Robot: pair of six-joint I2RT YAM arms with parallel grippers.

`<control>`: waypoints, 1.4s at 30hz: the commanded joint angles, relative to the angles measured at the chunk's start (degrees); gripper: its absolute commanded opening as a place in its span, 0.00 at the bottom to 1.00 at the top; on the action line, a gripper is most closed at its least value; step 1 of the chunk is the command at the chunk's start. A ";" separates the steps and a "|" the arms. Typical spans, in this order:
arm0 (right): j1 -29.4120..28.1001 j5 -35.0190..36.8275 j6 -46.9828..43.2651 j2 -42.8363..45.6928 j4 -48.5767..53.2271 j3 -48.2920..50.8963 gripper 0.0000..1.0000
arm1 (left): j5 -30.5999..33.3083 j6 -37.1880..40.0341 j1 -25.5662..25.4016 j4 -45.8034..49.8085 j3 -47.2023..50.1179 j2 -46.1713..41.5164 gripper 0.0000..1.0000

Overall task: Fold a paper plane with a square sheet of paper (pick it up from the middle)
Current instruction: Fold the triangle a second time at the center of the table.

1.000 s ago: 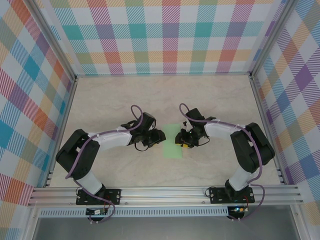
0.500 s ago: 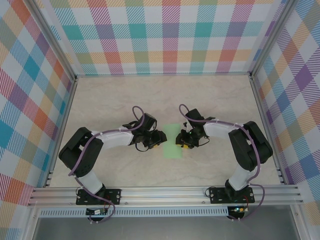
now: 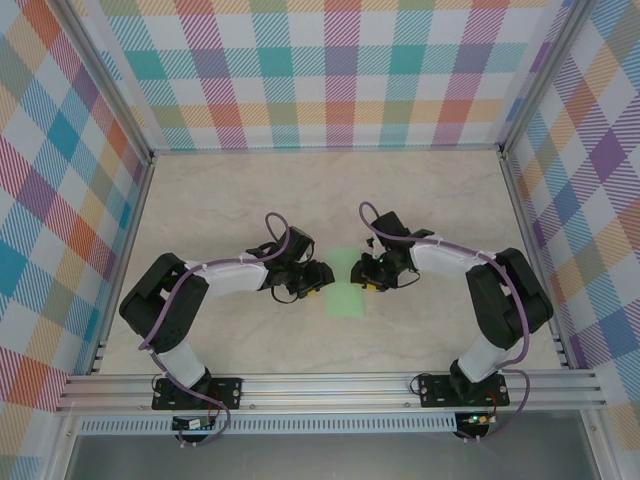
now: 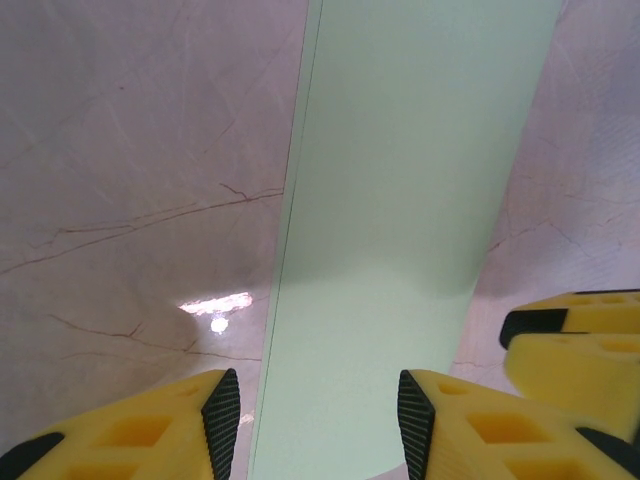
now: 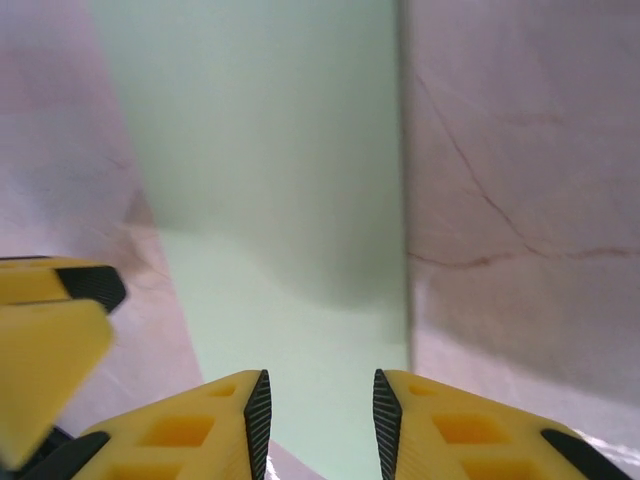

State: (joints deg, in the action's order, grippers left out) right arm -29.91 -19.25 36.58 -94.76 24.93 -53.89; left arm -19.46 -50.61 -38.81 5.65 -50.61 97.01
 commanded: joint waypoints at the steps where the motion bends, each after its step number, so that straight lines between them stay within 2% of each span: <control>1: -0.26 -0.04 -1.08 -1.01 1.06 -1.66 0.35 | -0.22 -0.63 0.40 0.29 -1.37 0.45 0.48; 9: -0.28 0.69 -0.36 -5.58 -1.17 0.41 0.35 | -0.75 -0.64 0.35 -0.03 -1.45 0.90 0.48; 14: -0.24 4.94 -0.39 -4.94 0.67 3.01 0.34 | -0.92 -0.64 0.31 -0.11 -1.66 1.16 0.48; 27: -0.26 4.63 0.25 -6.46 -0.87 5.42 0.34 | -3.24 -2.38 -0.54 -0.89 -1.88 2.74 0.47; 37: -0.30 4.58 0.34 -6.41 -0.66 5.70 0.34 | -1.06 -8.10 -4.43 0.22 4.32 -5.33 0.48; 42: -0.29 5.07 0.25 -6.19 -0.25 5.72 0.34 | -2.58 -11.68 -4.93 -5.77 8.60 -6.37 0.48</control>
State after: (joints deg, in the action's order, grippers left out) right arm -29.85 -18.41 36.69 -98.52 20.18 -51.31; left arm -21.45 -59.18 -43.00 3.44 -43.81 91.31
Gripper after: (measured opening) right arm 0.335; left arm 0.479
